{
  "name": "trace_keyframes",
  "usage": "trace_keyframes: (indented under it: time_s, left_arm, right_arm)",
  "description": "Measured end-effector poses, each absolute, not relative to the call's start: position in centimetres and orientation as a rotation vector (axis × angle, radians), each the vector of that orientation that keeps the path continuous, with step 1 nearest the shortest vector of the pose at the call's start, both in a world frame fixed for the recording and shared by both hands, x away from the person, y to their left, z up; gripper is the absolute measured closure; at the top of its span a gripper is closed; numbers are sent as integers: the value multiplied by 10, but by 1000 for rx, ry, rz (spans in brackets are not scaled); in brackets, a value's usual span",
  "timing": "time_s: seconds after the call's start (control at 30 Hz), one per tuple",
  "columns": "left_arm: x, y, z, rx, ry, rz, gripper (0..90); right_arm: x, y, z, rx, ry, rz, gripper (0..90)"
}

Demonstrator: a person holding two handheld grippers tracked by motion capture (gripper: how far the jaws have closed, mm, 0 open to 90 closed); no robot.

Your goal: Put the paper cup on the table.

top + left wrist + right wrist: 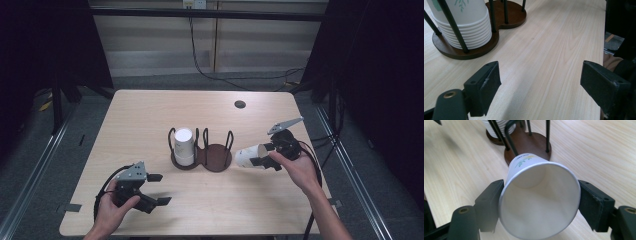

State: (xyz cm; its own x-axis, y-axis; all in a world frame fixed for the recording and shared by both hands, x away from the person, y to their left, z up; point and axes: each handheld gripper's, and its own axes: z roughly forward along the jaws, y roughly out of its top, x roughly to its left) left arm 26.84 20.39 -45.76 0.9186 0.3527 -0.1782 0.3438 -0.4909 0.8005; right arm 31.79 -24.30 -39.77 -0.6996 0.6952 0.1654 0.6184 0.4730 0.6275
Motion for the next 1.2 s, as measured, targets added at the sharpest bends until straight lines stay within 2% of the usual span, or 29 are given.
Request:
trace_keyframes:
  time_s: [1.2]
  left_arm:
    - [273, 209, -460, 2167, 492, 38, 167]
  right_arm:
    - [368, -222, -406, 1219, 2725, 513, 251]
